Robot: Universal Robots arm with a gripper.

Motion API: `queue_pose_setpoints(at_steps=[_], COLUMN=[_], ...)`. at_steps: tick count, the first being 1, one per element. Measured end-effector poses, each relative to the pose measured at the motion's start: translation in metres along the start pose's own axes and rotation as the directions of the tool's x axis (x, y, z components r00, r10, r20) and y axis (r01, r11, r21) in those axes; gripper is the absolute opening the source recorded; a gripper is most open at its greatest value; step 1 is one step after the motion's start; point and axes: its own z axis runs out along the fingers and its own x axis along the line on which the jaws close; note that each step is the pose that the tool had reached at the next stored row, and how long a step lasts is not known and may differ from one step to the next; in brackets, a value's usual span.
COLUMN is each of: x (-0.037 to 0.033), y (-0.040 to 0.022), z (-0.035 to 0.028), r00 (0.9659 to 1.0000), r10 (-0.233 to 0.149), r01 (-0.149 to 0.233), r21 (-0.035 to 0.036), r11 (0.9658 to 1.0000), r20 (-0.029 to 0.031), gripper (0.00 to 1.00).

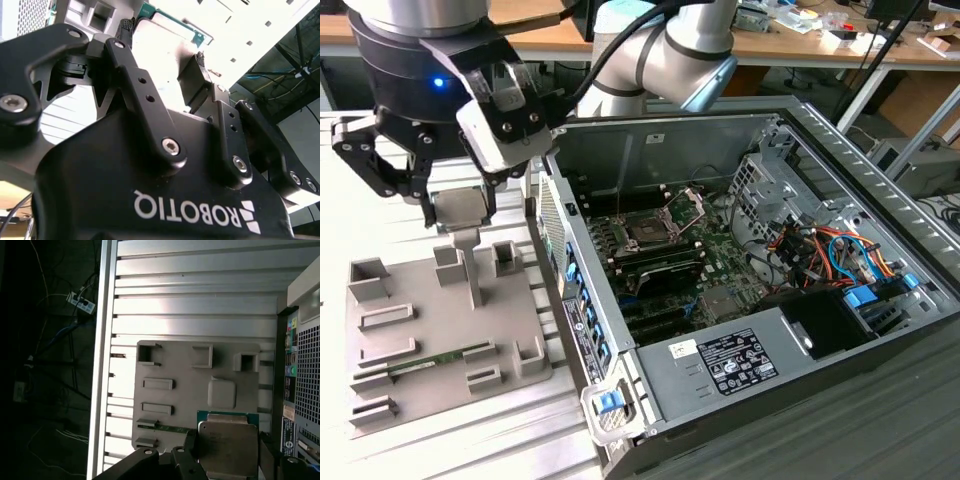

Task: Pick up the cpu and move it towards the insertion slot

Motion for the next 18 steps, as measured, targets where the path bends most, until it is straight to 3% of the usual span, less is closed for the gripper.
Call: queue_pose_setpoints(at_steps=[9,14,18], x=[-0.0234,-0.0492,-0.0608], y=[-0.0018,-0.0037,-0.0046], z=[-0.0001,-0.0002,-0.0002], r00=[1.0,1.0,1.0], r10=[0.0,0.0,0.0], r01=[0.0,0.0,0.0], r21=[-0.0001,-0.0002,-0.0003], r11=[1.0,1.0,1.0], r20=[-0.0014,-0.0035,-0.0045], gripper=[0.55,0.55,0.55])
